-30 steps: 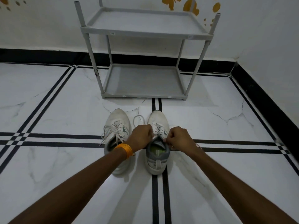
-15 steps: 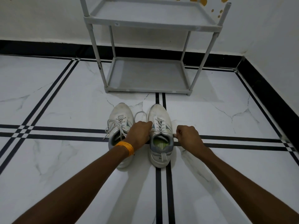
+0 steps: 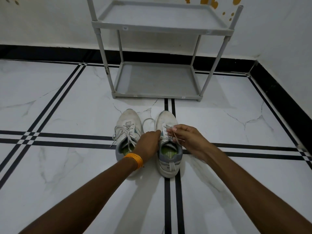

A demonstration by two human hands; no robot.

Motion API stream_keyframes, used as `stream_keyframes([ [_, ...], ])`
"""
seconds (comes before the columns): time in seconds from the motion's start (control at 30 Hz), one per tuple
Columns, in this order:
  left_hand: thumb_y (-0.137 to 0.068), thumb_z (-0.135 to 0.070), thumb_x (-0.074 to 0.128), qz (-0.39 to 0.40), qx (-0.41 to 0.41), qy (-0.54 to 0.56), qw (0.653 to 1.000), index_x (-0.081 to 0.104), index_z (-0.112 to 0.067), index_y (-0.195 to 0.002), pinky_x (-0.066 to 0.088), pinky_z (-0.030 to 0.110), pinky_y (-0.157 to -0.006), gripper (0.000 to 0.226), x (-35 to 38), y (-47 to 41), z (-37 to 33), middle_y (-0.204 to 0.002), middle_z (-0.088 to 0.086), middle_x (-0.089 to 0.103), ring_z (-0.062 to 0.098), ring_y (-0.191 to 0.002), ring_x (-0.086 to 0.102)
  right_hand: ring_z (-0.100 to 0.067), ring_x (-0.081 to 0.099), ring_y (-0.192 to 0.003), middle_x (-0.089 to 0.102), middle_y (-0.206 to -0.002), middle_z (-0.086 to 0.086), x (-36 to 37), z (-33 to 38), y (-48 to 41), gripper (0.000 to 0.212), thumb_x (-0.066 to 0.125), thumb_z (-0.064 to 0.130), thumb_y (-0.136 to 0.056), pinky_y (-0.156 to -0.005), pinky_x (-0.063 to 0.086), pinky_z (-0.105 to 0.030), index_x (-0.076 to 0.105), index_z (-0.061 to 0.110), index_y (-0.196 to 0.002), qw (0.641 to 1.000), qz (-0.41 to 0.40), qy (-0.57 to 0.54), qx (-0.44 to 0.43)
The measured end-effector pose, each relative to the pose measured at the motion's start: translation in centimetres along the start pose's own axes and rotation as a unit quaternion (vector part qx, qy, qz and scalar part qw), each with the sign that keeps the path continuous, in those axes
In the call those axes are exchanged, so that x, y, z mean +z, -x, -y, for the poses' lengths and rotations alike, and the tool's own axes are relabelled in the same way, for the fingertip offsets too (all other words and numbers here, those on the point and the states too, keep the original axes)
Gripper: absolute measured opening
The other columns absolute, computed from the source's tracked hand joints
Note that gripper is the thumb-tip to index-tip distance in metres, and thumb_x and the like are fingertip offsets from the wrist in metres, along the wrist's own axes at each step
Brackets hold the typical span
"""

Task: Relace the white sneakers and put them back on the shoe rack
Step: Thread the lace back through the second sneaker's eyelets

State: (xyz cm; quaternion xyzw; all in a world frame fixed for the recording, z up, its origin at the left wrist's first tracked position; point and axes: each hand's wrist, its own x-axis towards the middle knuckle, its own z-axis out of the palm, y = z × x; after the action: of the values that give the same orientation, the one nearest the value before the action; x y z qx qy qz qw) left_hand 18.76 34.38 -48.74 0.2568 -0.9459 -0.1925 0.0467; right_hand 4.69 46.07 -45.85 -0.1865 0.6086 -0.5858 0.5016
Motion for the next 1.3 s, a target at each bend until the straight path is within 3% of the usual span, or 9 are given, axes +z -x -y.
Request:
stream_keyframes([
  [0.17, -0.091, -0.013, 0.05, -0.003, 0.005, -0.004, 1.0, 0.047, -0.009, -0.097, 0.034, 0.034, -0.062, 0.008, 0.2, 0.2, 0.0, -0.093, 0.018, 0.064, 0.036, -0.082, 0.058, -0.022, 0.07, -0.079, 0.075, -0.09, -0.016, 0.6, -1.1, -0.7, 0.023, 0.068, 0.009, -0.089, -0.061, 0.056, -0.021, 0.069, -0.004, -0.109, 0.995, -0.091, 0.006, -0.033],
  [0.3, -0.093, -0.016, 0.049, -0.003, 0.001, -0.003, 1.0, 0.047, -0.01, -0.1, 0.034, 0.034, -0.061, 0.01, 0.3, 0.3, -0.1, -0.093, 0.016, 0.064, 0.034, -0.081, 0.058, -0.023, 0.07, -0.072, 0.074, -0.088, -0.023, 1.2, -0.8, -1.0, 0.026, 0.07, 0.012, -0.089, -0.068, 0.06, -0.032, 0.069, 0.004, -0.114, 0.992, -0.093, 0.067, -0.061],
  [0.47, -0.093, -0.019, 0.052, 0.015, -0.018, -0.005, 1.0, 0.058, -0.004, -0.1, 0.045, 0.038, -0.067, 0.017, -1.2, -0.2, 0.1, -0.093, 0.018, 0.068, 0.034, -0.084, 0.062, -0.019, 0.071, -0.07, 0.075, -0.092, -0.023, 1.0, -0.6, -1.0, 0.033, 0.068, 0.005, -0.089, -0.063, 0.059, -0.022, 0.065, 0.008, -0.121, 0.989, -0.073, 0.111, -0.061],
  [0.6, -0.09, -0.03, 0.062, 0.066, -0.084, 0.077, 0.991, 0.074, -0.01, -0.082, 0.043, 0.024, -0.059, 0.024, -4.1, -1.2, 1.1, -0.075, 0.009, 0.069, 0.017, -0.066, 0.058, -0.022, 0.075, -0.075, 0.075, -0.093, -0.023, 0.2, -0.3, -0.8, 0.043, 0.071, -0.004, -0.083, -0.068, 0.06, -0.023, 0.063, 0.01, -0.124, 0.994, -0.048, 0.088, -0.045],
  [0.67, -0.089, -0.033, 0.062, 0.067, -0.124, 0.228, 0.963, 0.073, -0.013, -0.073, 0.045, 0.023, -0.068, 0.027, -5.5, -1.7, 1.4, -0.084, 0.005, 0.071, 0.013, -0.078, 0.062, -0.025, 0.075, -0.077, 0.075, -0.091, -0.024, 0.1, -0.3, -0.9, 0.046, 0.073, -0.003, -0.081, -0.068, 0.06, -0.024, 0.063, 0.009, -0.125, 0.993, -0.048, 0.094, -0.046],
  [0.77, -0.094, -0.026, 0.057, 0.041, -0.149, 0.494, 0.856, 0.072, -0.01, -0.079, 0.038, 0.017, -0.081, 0.027, -6.0, -1.5, 0.3, -0.112, -0.004, 0.071, -0.001, -0.103, 0.058, -0.027, 0.075, -0.078, 0.075, -0.089, -0.024, 0.3, -0.4, -0.9, 0.047, 0.075, -0.001, -0.081, -0.07, 0.06, -0.026, 0.063, 0.008, -0.125, 0.991, -0.05, 0.109, -0.06],
  [0.9, -0.097, -0.025, 0.055, -0.015, -0.14, 0.596, 0.791, 0.071, -0.005, -0.106, 0.053, 0.034, -0.09, 0.027, -3.3, -0.8, -1.3, -0.112, 0.005, 0.073, 0.016, -0.106, 0.068, -0.028, 0.076, -0.078, 0.076, -0.088, -0.021, 0.2, -0.3, -0.9, 0.045, 0.074, 0.001, -0.082, -0.071, 0.06, -0.026, 0.062, 0.01, -0.125, 0.987, -0.038, 0.135, -0.073],
  [1.13, -0.091, -0.021, 0.064, -0.128, -0.031, 0.412, 0.902, 0.076, -0.012, -0.101, 0.057, 0.026, -0.082, 0.018, -0.6, -1.6, -1.5, -0.094, 0.002, 0.077, 0.011, -0.087, 0.071, -0.031, 0.075, -0.084, 0.076, -0.09, -0.021, -0.1, -0.1, -0.8, 0.041, 0.072, -0.001, -0.083, -0.073, 0.061, -0.029, 0.064, 0.011, -0.122, 0.989, -0.015, 0.125, -0.077],
  [1.3, -0.087, -0.015, 0.068, -0.152, 0.011, 0.323, 0.934, 0.078, -0.01, -0.094, 0.05, 0.014, -0.076, 0.013, -0.6, -2.0, -1.9, -0.09, 0.005, 0.077, 0.007, -0.08, 0.066, -0.028, 0.076, -0.079, 0.075, -0.091, -0.022, -0.3, 0.0, -1.2, 0.039, 0.072, 0.0, -0.084, -0.068, 0.06, -0.027, 0.064, 0.012, -0.12, 0.992, -0.02, 0.112, -0.053],
])
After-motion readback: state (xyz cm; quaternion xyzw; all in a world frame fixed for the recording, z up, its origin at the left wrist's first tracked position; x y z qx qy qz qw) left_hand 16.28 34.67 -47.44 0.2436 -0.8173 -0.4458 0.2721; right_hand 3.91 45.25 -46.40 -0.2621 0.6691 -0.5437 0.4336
